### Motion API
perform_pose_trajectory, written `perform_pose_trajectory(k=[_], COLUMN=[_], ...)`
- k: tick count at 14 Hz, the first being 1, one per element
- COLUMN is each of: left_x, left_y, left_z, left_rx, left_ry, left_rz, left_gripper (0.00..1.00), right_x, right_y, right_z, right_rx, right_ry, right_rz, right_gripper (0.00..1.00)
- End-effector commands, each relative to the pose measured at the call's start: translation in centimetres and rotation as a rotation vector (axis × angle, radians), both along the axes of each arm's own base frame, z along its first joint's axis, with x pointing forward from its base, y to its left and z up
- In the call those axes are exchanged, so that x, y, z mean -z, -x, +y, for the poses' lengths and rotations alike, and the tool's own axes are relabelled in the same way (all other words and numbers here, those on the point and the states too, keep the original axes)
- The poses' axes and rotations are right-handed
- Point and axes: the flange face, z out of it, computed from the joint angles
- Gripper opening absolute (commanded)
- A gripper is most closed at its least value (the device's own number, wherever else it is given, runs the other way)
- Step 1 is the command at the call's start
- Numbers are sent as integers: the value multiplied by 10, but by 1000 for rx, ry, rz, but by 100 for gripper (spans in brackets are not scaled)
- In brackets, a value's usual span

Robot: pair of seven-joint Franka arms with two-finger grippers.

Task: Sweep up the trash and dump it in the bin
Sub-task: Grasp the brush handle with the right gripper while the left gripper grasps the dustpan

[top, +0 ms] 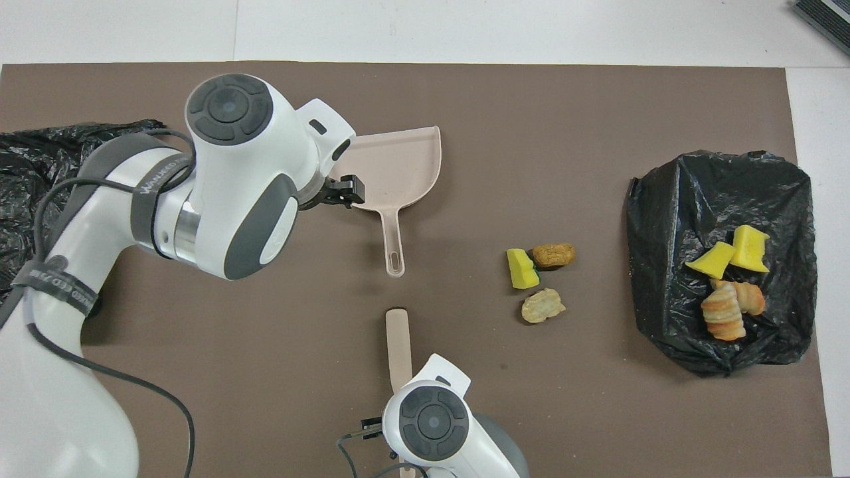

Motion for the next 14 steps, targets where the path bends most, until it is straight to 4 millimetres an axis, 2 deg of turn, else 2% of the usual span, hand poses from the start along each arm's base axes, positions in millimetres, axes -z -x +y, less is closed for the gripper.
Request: perform_pose_trajectory(k=[1,2,3,4,5,6,8,9,10,11,12,14], left_x=[14,13,12,10,20,21,34,34,35,36,38,50], left_y=[-1,-2,0,-2,2,9,21,24,27,37,37,42], left_z=[-19,-21,-26,-29,-33,-42,-54,-57,-61,-71,-72,-76], left_rx=[3,-7,-17,-68,-91,-77,-56,-51,-44,-27,-25,-15], left_ry=[-30,-24,-19,9,17,16,1,1,2,5,8,-1], left_rz=[-20,-35,-42,-64,-72,-68,-51,-49,-48,-47,-50,-37], left_gripper=[100,100,100,100,100,100,100,100,100,100,100,100], right_x=[1,0,0,-1,-3,-9,-29,-39,-45,-58,-69,-88], right_y=[5,5,5,5,4,2,-14,-26,-26,-23,-28,-36], right_z=[-1,0,1,1,1,-1,-4,-8,-11,-18,-31,-68], right_rx=[14,10,4,-2,-9,-18,-55,-42,-47,-57,-49,-55], right_ry=[-17,-17,-13,-8,-7,2,19,13,27,40,57,96], right_rz=[-8,-11,-14,-15,-20,-24,-16,-18,-5,-7,-5,34], right_gripper=[34,10,0,0,0,0,0,0,0,0,0,0])
